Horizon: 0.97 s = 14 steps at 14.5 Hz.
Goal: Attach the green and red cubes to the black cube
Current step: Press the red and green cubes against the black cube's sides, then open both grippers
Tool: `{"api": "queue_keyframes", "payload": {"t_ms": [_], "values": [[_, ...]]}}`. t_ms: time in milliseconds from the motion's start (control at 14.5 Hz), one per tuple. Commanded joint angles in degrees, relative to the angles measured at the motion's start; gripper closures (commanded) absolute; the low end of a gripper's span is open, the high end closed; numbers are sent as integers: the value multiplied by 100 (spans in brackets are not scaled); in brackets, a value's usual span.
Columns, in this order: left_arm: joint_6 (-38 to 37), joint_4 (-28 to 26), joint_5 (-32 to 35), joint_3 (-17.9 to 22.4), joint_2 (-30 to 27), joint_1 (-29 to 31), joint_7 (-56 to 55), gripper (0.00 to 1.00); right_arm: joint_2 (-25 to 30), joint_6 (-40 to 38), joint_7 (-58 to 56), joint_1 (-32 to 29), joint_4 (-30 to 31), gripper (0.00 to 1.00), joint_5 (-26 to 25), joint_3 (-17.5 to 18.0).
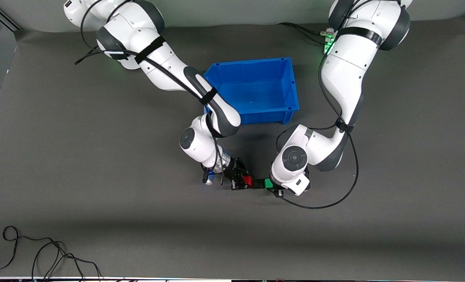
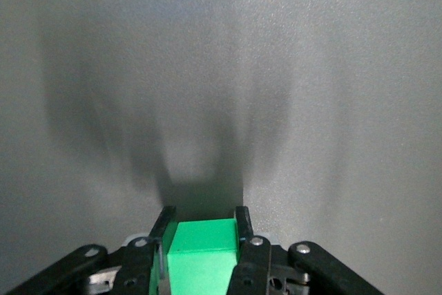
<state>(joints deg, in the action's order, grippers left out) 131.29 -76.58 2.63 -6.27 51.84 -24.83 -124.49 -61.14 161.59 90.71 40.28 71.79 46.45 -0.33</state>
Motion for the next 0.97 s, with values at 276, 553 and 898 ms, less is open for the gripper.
{"api": "queue_keyframes", "payload": {"t_ms": [276, 553, 898], "values": [[11, 152, 10, 91, 89, -145, -128, 56, -513, 48, 1124, 86, -702, 100, -1033, -90], [11, 152, 45, 100, 80, -154, -102, 0, -487, 39, 1124, 77, -701, 72, -1041, -90], [-129, 178, 71, 143, -173, -66, -93, 0, -460, 39, 1116, 77, -701, 0, -1068, -99]]}}
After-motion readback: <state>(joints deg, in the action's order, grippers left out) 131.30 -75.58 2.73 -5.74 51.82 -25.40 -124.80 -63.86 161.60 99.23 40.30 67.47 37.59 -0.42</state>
